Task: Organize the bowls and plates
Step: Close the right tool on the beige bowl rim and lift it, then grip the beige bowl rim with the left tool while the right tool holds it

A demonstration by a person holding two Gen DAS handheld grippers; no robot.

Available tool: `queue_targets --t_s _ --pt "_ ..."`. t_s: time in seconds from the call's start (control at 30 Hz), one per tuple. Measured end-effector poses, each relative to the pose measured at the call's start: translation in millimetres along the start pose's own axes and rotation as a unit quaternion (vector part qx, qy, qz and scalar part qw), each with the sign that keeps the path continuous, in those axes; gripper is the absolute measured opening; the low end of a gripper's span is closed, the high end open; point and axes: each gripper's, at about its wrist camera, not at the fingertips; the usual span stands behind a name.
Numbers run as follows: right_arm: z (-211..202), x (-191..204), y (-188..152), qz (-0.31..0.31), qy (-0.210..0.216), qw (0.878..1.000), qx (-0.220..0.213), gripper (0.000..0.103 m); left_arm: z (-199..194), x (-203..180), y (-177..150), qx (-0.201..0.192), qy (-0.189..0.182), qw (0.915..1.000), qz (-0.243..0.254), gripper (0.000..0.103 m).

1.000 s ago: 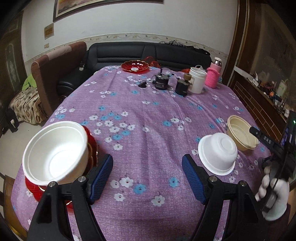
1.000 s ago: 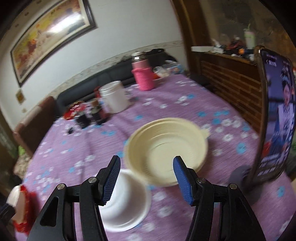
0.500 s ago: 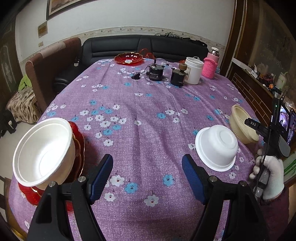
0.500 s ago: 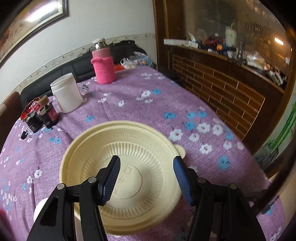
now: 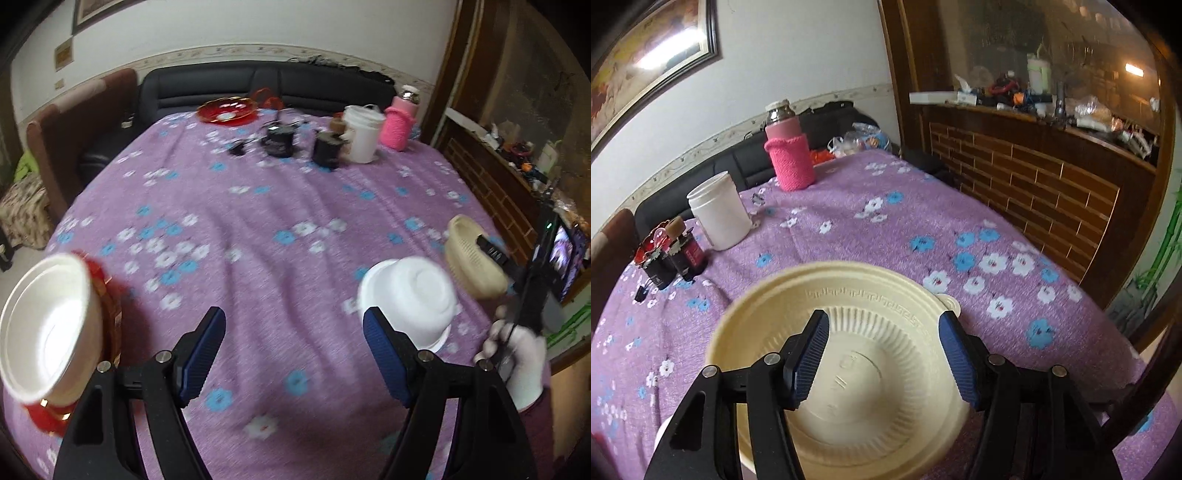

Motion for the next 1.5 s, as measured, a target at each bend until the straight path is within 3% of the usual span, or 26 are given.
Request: queue_targets --t_s 0.2,0.33,0.47,0.53,0.57,0.67,0.73,0.83,0.87,0.93,1.1,1.23,1.37,1.5 --pt "-3.5 3.3 -0.3 -0.016 -0.013 1.000 -0.024 0.070 33.4 -23.7 39.0 0.025 -0.067 0.9974 -0.006 0.076" --pt "-2.9 6.0 -0.2 -0.022 0.017 1.000 -0.010 0.073 56.6 -39.4 53.2 0.052 -0.095 0.9941 -0.010 0.076" --pt "18.1 -1.9 -0.2 0.027 0.130 0.988 0.080 0.076 72.0 -49.1 58.3 0.062 -0.103 0.9927 -0.012 0.076" --pt "23.0 -4.5 -0.5 0.056 0.208 0.970 0.112 0.076 78.0 -48.3 59.1 0.066 -0.104 0.9922 -0.017 0.076" --pt "24.5 -3.2 -0.6 0.070 0.265 0.952 0.133 0.076 81.1 -47.5 59.4 0.069 -0.105 0.9919 -0.021 0.076" --pt "16.4 4.8 -0.5 0.071 0.331 0.930 0.141 0.076 91.3 -43.1 60.1 0.078 -0.111 0.9901 -0.035 0.076" --pt "6.6 8.9 1.1 0.062 0.354 0.924 0.130 0.076 97.3 -39.6 60.9 0.085 -0.113 0.9890 -0.045 0.076" --pt "-3.4 8.9 1.4 0.058 0.331 0.936 0.105 0.076 104.9 -34.7 64.4 0.091 -0.119 0.9870 -0.060 0.076" --pt "-7.4 5.6 2.0 0.060 0.296 0.950 0.082 0.076 108.2 -34.0 67.2 0.092 -0.121 0.9863 -0.064 0.076" --pt "-12.4 2.6 4.4 0.058 0.249 0.965 0.054 0.076 114.6 -34.3 74.6 0.091 -0.124 0.9858 -0.068 0.076" --pt "-9.0 -0.1 7.8 0.042 0.131 0.990 0.021 0.076 136.7 -45.7 96.5 0.098 -0.134 0.9839 -0.065 0.076" --pt "9.5 -0.4 1.5 0.038 0.114 0.991 0.062 0.074 157.5 -66.4 108.2 0.116 -0.149 0.9811 -0.042 0.076" --pt "24.6 -2.2 -5.3 0.048 0.129 0.984 0.110 0.057 181.0 -88.0 110.2 0.143 -0.162 0.9763 -0.018 0.076" --pt "28.3 -0.2 -11.3 0.043 0.128 0.984 0.117 0.050 200.5 -102.7 105.0 0.168 -0.165 0.9719 -0.005 0.075"
Point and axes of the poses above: each gripper's, at about its wrist camera, not at the fingertips, and z roughly the way its jaws point, x to its left, y to its top, and after that the axes turned 5 degrees about z, right-handed
